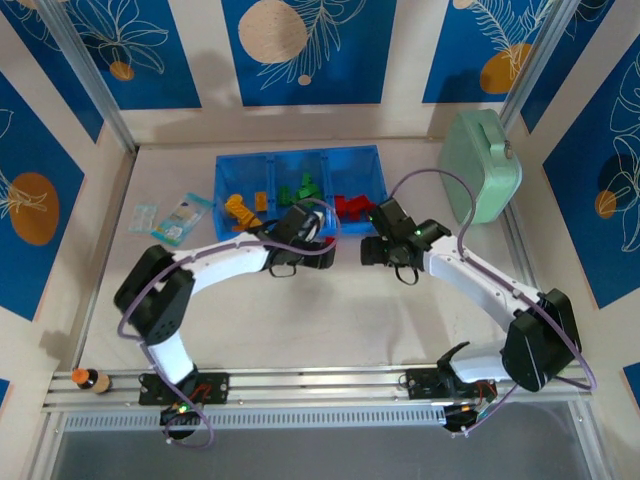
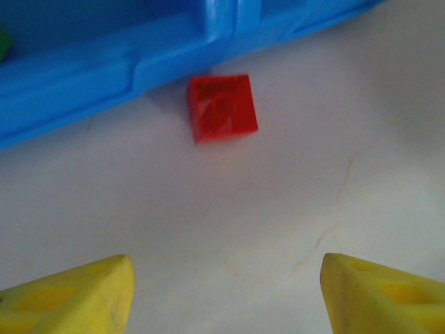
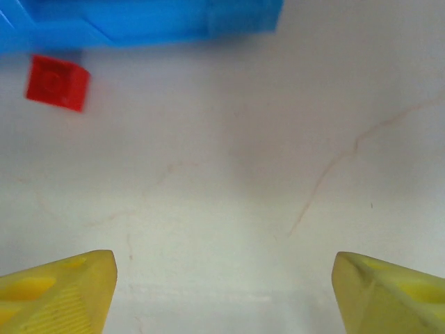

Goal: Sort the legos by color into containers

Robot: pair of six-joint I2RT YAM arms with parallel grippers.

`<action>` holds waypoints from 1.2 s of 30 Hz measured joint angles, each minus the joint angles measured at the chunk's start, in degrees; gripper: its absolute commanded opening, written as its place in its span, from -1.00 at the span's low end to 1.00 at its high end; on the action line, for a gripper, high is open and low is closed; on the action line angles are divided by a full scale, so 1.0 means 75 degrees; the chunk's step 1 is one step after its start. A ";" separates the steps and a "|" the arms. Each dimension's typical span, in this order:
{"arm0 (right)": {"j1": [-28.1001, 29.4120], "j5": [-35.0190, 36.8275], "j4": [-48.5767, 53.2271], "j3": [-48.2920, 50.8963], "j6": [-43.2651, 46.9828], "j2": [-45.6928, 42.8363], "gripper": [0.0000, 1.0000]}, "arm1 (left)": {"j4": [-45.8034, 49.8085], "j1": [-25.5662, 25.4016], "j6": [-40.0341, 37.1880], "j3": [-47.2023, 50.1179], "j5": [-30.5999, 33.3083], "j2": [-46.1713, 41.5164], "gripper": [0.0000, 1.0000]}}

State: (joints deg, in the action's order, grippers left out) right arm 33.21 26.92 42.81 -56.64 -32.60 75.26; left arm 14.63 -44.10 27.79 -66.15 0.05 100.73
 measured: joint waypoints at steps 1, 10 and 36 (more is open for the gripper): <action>0.0000 -0.0015 0.0003 0.0181 -0.0082 -0.0146 0.63 | 0.0017 -0.0003 -0.0052 -0.0239 0.0023 0.0236 0.40; -0.0102 -0.0251 -0.0283 0.1142 -0.0554 -0.1116 0.63 | 0.0667 -0.0009 -0.0423 -0.2084 0.0440 0.1970 0.37; -0.0382 -0.0414 -0.0396 0.1437 -0.0720 -0.1938 0.62 | 0.2037 -0.0245 -0.0557 -0.3427 0.0976 0.2809 -0.38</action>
State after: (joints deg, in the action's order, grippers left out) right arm 30.35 23.81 39.83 -45.87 -38.00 60.73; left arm 29.91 -45.93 23.62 -91.85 7.38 121.80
